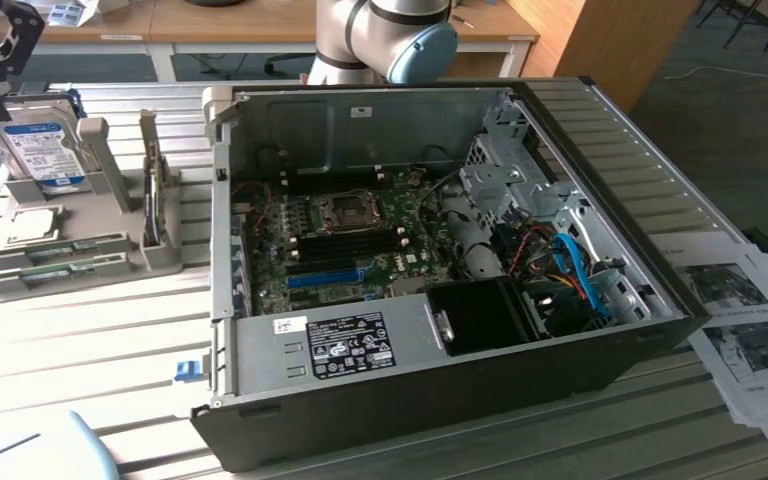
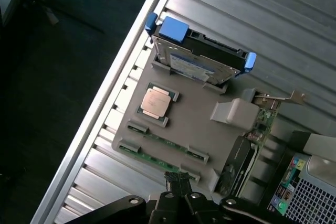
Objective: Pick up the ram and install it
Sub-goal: 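Pick up the ram and move it above insertion slot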
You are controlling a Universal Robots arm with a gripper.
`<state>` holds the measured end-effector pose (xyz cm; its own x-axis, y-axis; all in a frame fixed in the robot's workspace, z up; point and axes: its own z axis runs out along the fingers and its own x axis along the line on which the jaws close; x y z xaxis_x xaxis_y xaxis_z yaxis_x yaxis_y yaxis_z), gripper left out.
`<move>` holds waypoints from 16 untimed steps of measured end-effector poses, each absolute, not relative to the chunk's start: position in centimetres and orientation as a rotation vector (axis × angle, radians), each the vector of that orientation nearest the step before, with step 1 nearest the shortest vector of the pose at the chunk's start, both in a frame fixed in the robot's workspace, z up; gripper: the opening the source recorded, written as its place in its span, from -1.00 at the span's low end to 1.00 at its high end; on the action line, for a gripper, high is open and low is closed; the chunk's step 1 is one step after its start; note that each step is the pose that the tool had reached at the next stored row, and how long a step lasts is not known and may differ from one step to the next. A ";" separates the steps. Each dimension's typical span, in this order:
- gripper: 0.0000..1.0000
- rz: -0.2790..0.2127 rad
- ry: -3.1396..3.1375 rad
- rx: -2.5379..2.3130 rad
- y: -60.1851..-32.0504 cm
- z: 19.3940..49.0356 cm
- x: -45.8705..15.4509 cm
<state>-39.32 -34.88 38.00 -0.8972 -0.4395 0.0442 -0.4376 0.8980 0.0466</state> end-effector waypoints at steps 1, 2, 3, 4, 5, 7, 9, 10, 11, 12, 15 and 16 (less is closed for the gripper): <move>-0.80 -0.054 -3.005 0.710 -34.9 38.0 -39.3; -0.80 -0.054 -3.001 0.725 -34.9 38.0 -39.3; -0.80 -0.054 -2.997 0.739 -34.9 38.0 -39.3; -0.80 -0.054 -2.994 0.753 -34.9 38.0 -39.3; -0.80 -0.054 -2.990 0.767 -34.9 38.0 -39.3; -0.80 -0.054 -2.983 0.792 -34.9 38.0 -39.3; -0.80 -0.054 -2.977 0.815 -34.9 38.0 -39.3; -0.80 -0.054 -2.974 0.827 -34.9 38.0 -39.3; -0.80 -0.055 -2.971 0.837 -34.9 38.0 -39.3; -0.80 -0.054 -2.968 0.847 -34.9 38.0 -39.3; -0.80 -0.054 -2.958 0.879 -34.9 38.0 -39.3; -0.80 -0.054 -2.955 0.889 -34.9 38.0 -39.3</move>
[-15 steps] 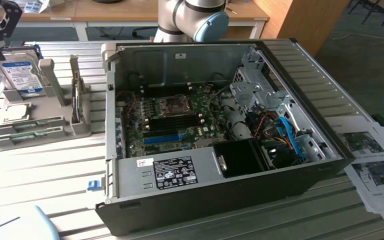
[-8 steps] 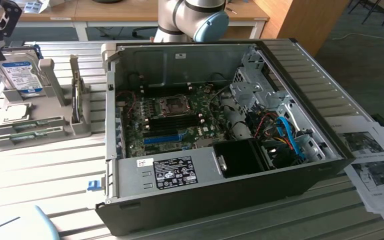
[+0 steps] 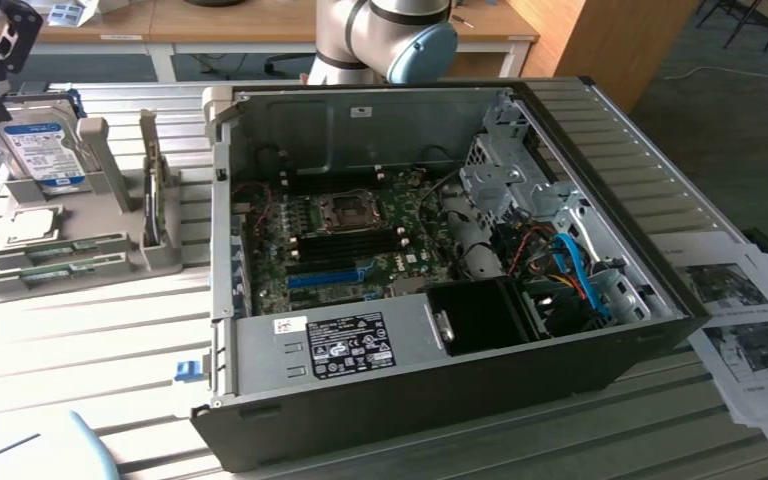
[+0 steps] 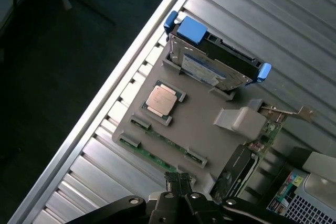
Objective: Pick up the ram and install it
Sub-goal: 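Pick up the ram and move it above insertion slot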
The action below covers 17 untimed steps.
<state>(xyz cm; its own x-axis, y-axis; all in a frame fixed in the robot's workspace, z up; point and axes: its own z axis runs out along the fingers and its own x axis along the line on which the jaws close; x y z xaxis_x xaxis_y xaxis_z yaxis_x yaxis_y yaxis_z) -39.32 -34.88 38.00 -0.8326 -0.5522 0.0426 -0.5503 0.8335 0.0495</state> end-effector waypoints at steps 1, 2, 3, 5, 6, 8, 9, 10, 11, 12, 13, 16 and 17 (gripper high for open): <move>-0.80 -0.054 -2.952 0.900 -34.9 38.0 -39.3; -0.80 -0.054 -2.949 0.910 -34.9 38.0 -39.3; -0.80 -0.055 -2.945 0.922 -34.9 38.0 -39.3; -0.80 -0.054 -2.937 0.946 -34.9 38.0 -39.3; -0.80 -0.055 -2.934 0.957 -34.9 38.0 -39.3; -0.80 -0.055 -2.926 0.980 -34.9 38.0 -39.3; -0.80 -0.055 -2.922 0.992 -34.9 38.0 -39.3; -0.80 -0.055 -2.918 1.004 -34.9 38.0 -39.3; -0.80 -0.055 -2.913 1.016 -34.9 38.0 -39.3; -0.80 -0.054 -2.909 1.028 -34.9 38.0 -39.3; -0.80 -0.054 -2.904 1.041 -34.9 38.0 -39.3; -0.80 -0.054 -2.889 1.082 -34.9 38.0 -39.3; -0.80 -0.053 -2.884 1.095 -34.9 38.0 -39.3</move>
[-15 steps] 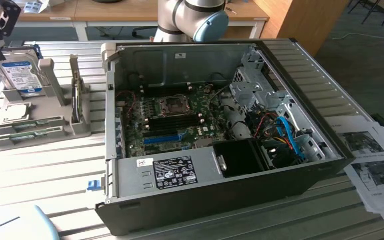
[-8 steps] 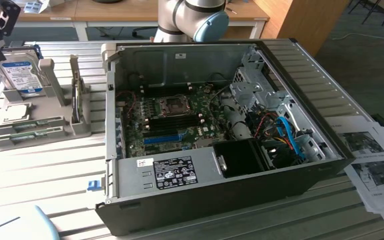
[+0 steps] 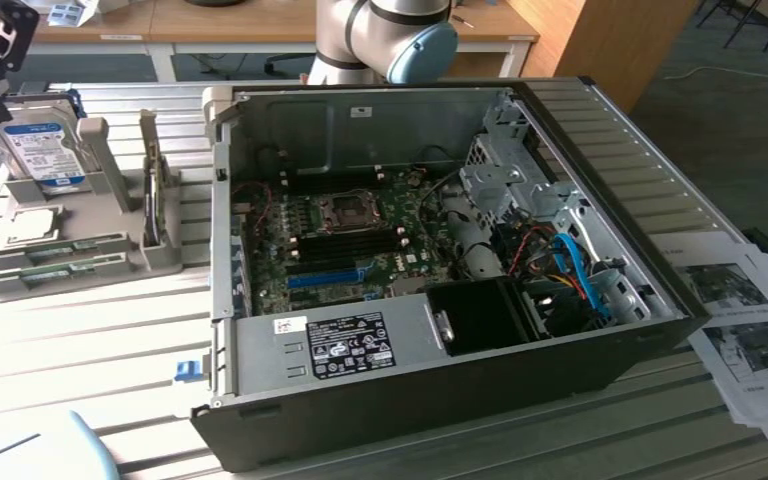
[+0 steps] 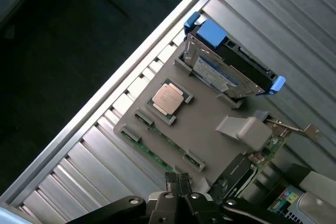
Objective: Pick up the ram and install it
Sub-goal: 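Pick up the ram and move it above insertion slot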
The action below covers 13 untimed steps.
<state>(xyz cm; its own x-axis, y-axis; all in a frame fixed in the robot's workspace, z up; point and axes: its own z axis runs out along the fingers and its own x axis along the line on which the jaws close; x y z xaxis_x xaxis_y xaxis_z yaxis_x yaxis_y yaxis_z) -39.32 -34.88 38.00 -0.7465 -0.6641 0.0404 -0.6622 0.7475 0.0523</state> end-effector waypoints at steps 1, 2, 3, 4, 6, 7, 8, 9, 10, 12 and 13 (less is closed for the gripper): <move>-0.80 -0.053 -2.878 1.110 -34.9 38.0 -39.3; -0.80 -0.053 -2.873 1.123 -34.9 38.0 -39.3; -0.80 -0.053 -2.868 1.136 -34.9 38.0 -39.3; -0.80 -0.052 -2.862 1.149 -34.9 38.0 -39.3; -0.80 -0.052 -2.851 1.175 -34.9 38.0 -39.3; -0.80 -0.051 -2.845 1.189 -34.9 38.0 -39.3; -0.80 -0.051 -2.840 1.202 -34.9 38.0 -39.3; -0.80 -0.051 -2.835 1.214 -34.9 38.0 -39.3; -0.80 -0.051 -2.829 1.226 -34.9 38.0 -39.3; -0.80 -0.050 -2.818 1.251 -34.9 38.0 -39.3; -0.80 -0.050 -2.812 1.264 -34.9 38.0 -39.3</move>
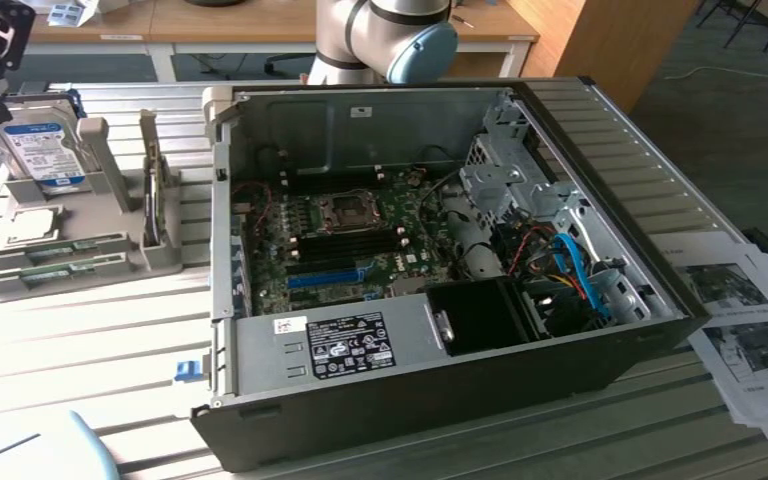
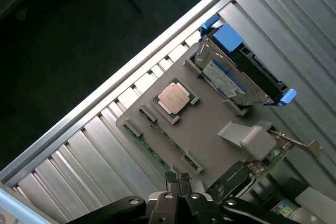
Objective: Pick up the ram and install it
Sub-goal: 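Pick up the ram and move it above insertion slot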
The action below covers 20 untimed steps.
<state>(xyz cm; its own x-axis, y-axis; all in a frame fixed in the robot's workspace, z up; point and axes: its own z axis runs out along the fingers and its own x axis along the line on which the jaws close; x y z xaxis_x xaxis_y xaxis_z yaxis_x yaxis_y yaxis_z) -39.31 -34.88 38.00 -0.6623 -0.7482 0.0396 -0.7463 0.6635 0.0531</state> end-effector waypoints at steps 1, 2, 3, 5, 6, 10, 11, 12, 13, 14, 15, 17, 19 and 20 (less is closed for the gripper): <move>-0.80 -0.049 -2.806 1.278 -34.9 38.0 -39.3; -0.80 -0.049 -2.799 1.293 -34.9 38.0 -39.3; -0.80 -0.049 -2.792 1.307 -34.9 38.0 -39.3; -0.80 -0.048 -2.780 1.333 -34.9 38.0 -39.3; -0.80 -0.047 -2.772 1.347 -34.9 38.0 -39.3; -0.80 -0.046 -2.745 1.401 -34.9 38.0 -39.3; -0.80 -0.045 -2.739 1.413 -34.9 38.0 -39.3; -0.80 -0.045 -2.732 1.426 -34.9 38.0 -39.3; -0.80 -0.044 -2.725 1.439 -34.9 38.0 -39.3; -0.80 -0.044 -2.718 1.452 -34.9 38.0 -39.3; -0.80 -0.044 -2.711 1.464 -34.9 38.0 -39.3; -0.80 -0.043 -2.698 1.488 -34.9 38.0 -39.3; -0.80 -0.042 -2.684 1.513 -34.9 38.0 -39.3; -0.80 -0.042 -2.677 1.525 -34.9 38.0 -39.3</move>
